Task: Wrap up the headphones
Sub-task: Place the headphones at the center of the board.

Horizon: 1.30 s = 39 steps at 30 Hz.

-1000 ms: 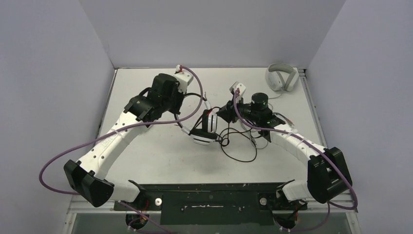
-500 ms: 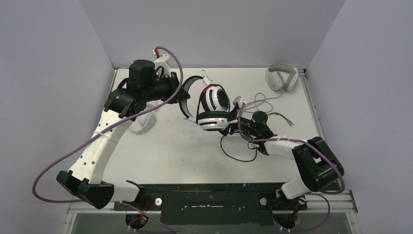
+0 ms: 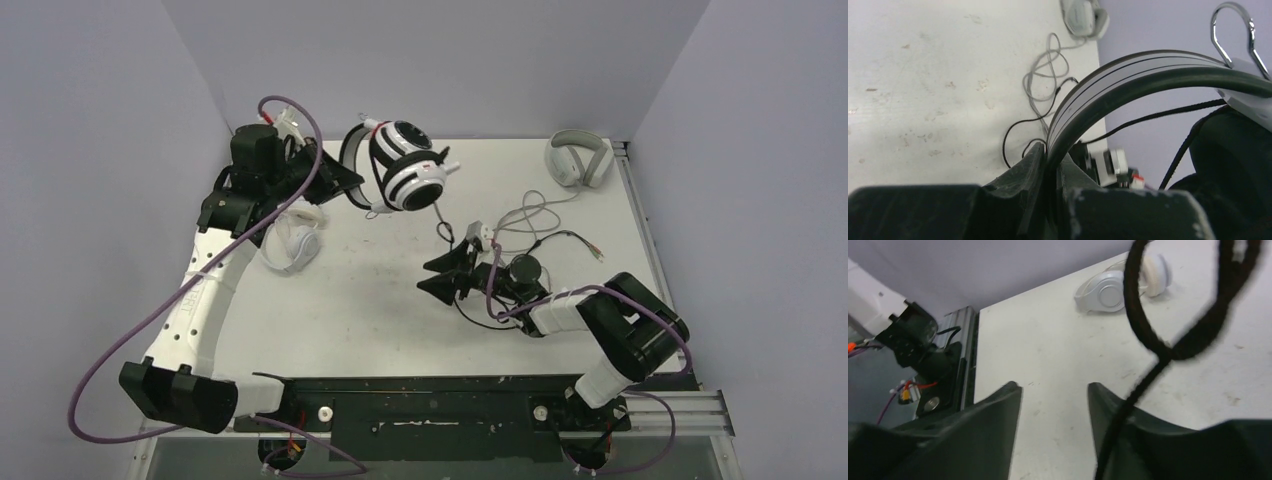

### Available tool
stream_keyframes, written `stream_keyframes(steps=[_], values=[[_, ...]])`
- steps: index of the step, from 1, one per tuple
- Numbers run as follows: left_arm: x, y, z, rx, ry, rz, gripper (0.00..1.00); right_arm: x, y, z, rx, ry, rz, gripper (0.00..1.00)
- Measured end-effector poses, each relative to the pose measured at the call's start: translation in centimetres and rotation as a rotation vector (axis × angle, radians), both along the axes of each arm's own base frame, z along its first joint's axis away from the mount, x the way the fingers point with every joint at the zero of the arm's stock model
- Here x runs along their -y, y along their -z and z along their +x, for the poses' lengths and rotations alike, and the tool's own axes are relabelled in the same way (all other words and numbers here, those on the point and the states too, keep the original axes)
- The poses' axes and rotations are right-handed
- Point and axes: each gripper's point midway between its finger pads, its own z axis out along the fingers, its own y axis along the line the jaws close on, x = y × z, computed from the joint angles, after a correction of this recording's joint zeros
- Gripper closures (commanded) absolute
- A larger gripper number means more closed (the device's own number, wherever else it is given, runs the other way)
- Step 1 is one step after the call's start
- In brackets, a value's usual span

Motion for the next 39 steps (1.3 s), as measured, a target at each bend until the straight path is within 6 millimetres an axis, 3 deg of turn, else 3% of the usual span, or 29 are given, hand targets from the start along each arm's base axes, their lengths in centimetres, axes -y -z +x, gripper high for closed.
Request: stream_keyframes(steps=[4, 6, 8, 12, 15, 20, 24, 31, 39], values=[[-3.8, 4.0, 2.8, -0.100, -0.183, -0.060, 1.00, -1.4, 1.7, -4.9, -0.040, -0.097, -0.027, 0.82], [-4.8, 6.1, 3.5, -0.153, -0.251, -0.062, 1.00, -2.1, 1.6, -6.9, -0.044, -0.139, -0.029, 0.84], [-5.5, 7.6, 3.7, -0.192, -0.304, -0.049, 1.00, -2.5, 1.1, -8.4, -0.042, -0.165, -0.027, 0.80], [-6.7, 9.7, 4.2, -0.238, -0.408, -0.021, 1.00, -2.5, 0.8, -8.9, -0.072, -0.133, -0.054, 0.76], [-7.6, 13.1, 4.0, -0.299, -0.490, 0.009, 1.00, -1.9, 2.0, -8.7, -0.132, -0.091, -0.114, 0.76], [-7.4, 22.7, 0.9, -0.462, -0.583, 0.180, 1.00, -0.8, 4.5, -8.9, -0.221, -0.049, -0.191, 0.82], [-6.1, 28.2, -1.5, -0.539, -0.574, 0.338, 1.00, 0.0, 6.6, -9.3, -0.289, -0.030, -0.257, 0.83], [-7.7, 32.0, -1.6, -0.566, -0.688, 0.408, 1.00, 1.6, 9.9, -9.5, -0.387, 0.026, -0.405, 0.81], [-7.8, 34.5, -1.0, -0.619, -0.771, 0.384, 1.00, 2.2, 11.1, -9.8, -0.432, 0.016, -0.525, 0.82]])
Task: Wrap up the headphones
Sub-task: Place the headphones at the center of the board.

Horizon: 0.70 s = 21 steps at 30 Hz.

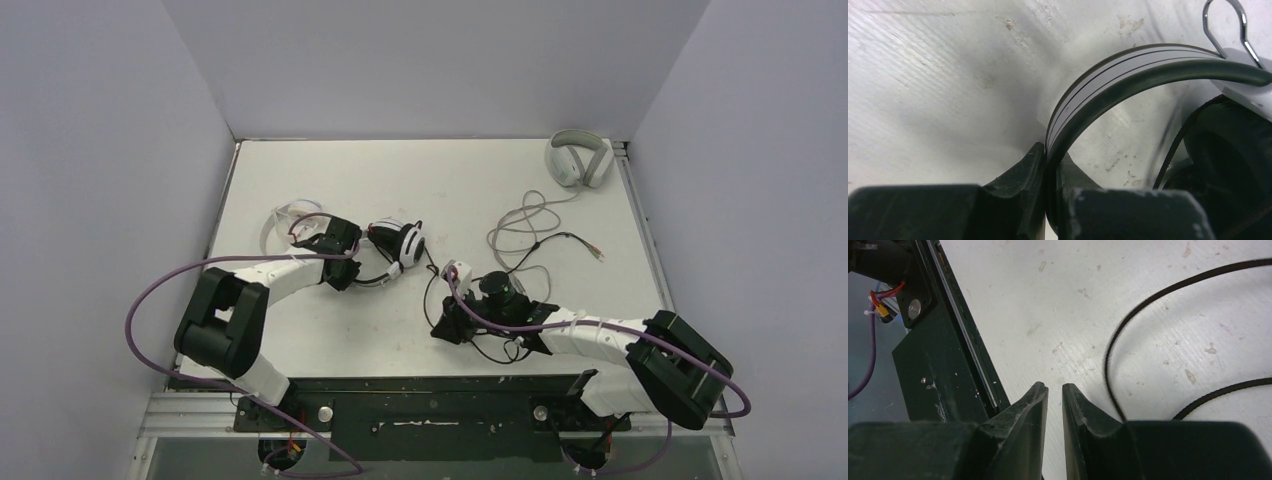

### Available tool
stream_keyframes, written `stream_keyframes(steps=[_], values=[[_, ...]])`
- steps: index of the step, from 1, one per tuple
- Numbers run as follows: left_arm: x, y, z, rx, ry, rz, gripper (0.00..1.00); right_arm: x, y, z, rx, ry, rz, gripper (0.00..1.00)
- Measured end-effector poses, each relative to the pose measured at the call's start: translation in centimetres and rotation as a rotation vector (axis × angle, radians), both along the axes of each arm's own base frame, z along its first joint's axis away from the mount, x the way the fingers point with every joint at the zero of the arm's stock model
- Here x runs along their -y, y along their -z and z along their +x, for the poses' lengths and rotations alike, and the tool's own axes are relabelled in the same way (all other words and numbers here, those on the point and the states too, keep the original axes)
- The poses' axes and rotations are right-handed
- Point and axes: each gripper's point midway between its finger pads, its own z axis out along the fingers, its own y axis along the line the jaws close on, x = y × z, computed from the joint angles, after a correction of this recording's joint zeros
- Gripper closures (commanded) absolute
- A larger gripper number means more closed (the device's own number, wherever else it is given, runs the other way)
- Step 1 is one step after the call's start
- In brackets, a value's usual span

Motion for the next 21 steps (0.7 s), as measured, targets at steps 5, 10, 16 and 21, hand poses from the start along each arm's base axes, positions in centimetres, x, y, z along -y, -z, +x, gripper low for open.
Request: stream_keyframes(steps=[5, 10, 16, 21], values=[[0.8, 0.0, 0.9, 0.030, -0.045, -0.061, 0.70, -0.4, 0.6, -0.7, -0.051, -0.043, -0.030, 0.89], [1.3, -1.4, 2.6, 0.091, -0.032, -0.071, 0.32, -0.1, 0.8, -1.0, -0.067, -0.049, -0.056, 0.76], [0.2, -4.3, 3.1, 0.160, 0.005, -0.009, 0.32, 1.3, -1.7, 2.7, 0.008, 0.067, -0.072, 0.57], [-0.6, -9.0, 2.9, 0.276, 0.165, 0.079, 0.32, 4.9, -5.0, 9.7, 0.088, 0.347, -0.076, 0.39]])
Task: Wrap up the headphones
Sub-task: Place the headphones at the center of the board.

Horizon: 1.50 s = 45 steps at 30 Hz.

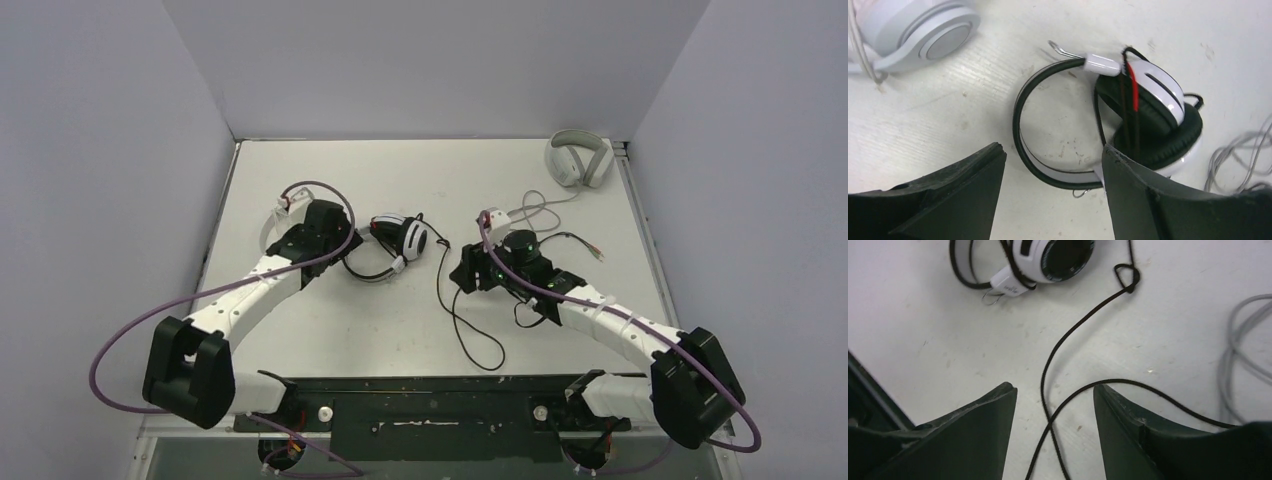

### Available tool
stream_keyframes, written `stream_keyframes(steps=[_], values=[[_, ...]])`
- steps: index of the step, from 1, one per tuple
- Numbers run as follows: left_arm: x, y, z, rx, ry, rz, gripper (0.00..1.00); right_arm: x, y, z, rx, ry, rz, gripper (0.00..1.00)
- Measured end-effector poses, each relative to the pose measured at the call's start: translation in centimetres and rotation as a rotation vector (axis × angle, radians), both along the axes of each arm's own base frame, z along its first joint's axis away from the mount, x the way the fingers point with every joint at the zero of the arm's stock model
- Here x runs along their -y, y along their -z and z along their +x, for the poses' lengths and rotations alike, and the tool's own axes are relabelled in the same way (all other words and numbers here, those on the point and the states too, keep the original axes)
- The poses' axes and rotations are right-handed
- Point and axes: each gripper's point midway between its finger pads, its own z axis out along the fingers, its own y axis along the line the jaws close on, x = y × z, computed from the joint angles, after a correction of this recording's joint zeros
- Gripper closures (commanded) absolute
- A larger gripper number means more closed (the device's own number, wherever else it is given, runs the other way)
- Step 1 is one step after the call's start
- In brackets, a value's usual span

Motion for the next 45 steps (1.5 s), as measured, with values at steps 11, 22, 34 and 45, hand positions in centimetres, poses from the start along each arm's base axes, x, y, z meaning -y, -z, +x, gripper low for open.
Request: stream_keyframes(steps=[11, 22, 34, 45], values=[[7.7, -5.0, 1.7, 0.208, 0.720, 0.180, 0.50, 2.0, 1.2, 6.5, -0.010, 0.295, -0.052, 0.58], [19.2, -5.3, -3.2, 0.353, 1.090, 0.222, 0.63, 3.3, 3.0, 14.6, -0.165, 0.359, 0.046, 0.72], [19.8, 3.7, -5.1, 0.214, 1.016, 0.195, 0.56, 0.1, 6.4, 16.7, -0.288, 0.232, 0.043, 0.71], [20.6, 8.4, -3.9, 0.143, 0.946, 0.173, 0.69, -0.7, 6.7, 15.2, -0.340, 0.185, 0.062, 0.72]])
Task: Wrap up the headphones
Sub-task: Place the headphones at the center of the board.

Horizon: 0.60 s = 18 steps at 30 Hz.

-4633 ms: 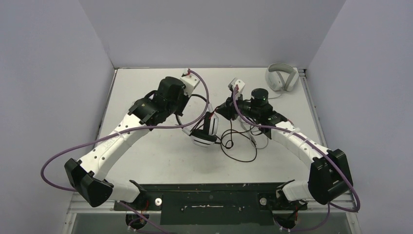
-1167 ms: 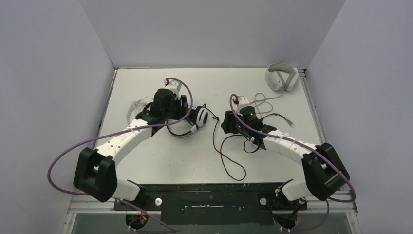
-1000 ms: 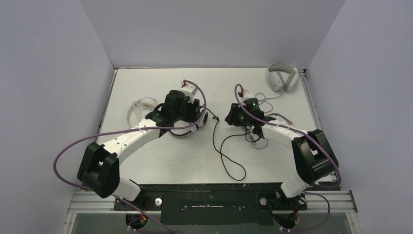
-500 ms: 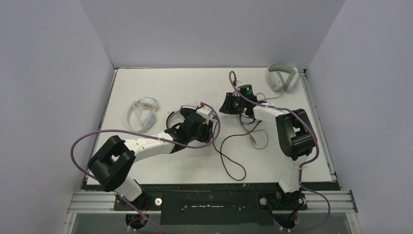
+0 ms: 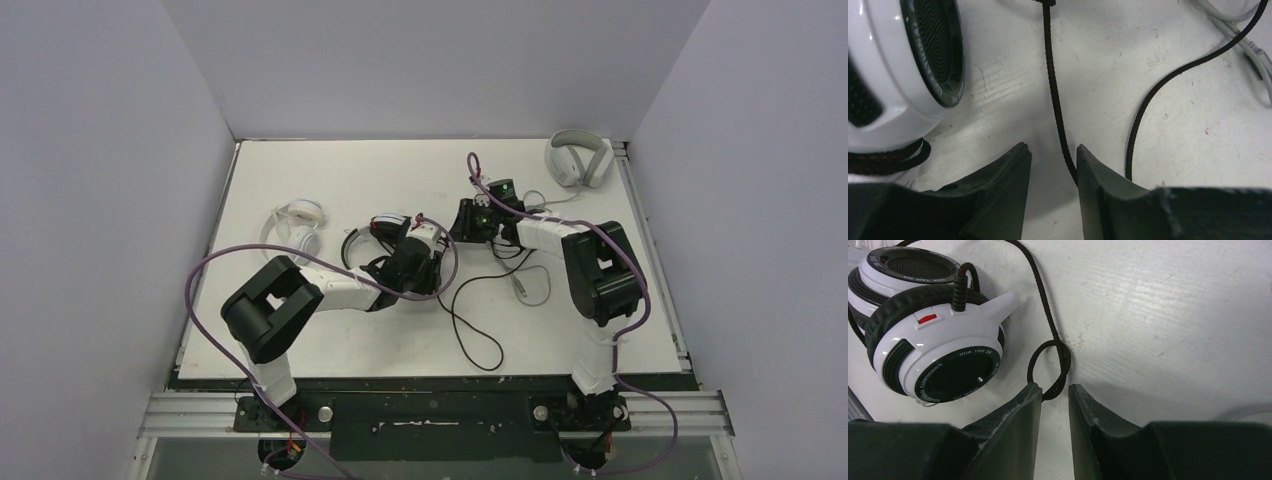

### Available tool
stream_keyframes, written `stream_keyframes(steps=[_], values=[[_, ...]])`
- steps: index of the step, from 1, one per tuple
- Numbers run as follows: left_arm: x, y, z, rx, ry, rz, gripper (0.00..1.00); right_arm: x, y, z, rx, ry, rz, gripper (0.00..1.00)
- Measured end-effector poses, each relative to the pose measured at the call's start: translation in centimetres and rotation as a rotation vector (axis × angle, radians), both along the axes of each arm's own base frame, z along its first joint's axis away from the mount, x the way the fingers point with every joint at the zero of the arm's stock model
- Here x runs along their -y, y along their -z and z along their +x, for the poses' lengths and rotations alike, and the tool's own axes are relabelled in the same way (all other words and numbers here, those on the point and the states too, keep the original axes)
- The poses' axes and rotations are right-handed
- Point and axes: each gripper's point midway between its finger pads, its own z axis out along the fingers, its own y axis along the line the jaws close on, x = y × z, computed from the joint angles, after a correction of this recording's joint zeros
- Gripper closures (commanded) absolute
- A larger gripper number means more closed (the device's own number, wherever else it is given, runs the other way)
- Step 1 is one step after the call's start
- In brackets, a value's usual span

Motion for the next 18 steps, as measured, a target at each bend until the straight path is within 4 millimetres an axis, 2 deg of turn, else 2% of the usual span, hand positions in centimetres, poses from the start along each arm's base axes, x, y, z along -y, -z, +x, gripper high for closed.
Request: stream_keyframes(steps=[3, 8, 15, 18], values=[[0.2, 0.2, 0.4, 0.005, -0.011, 0.001, 0.83, -0.5, 0.1, -0.5, -0.011, -0.014, 0.008, 0.72], [0.8, 0.4, 1.3, 0.017, -0.012, 0.009, 1.00, -1.3, 0.5, -1.0, -0.024, -0.039, 0.019, 0.72], [0.9, 0.5, 1.8, 0.040, 0.000, 0.028, 1.00, -2.0, 2.1, -2.0, -0.078, -0.060, 0.028, 0.77], [0.9, 0.4, 2.0, 0.054, 0.005, 0.032, 1.00, -2.3, 2.0, -2.2, -0.084, -0.064, 0.045, 0.71]])
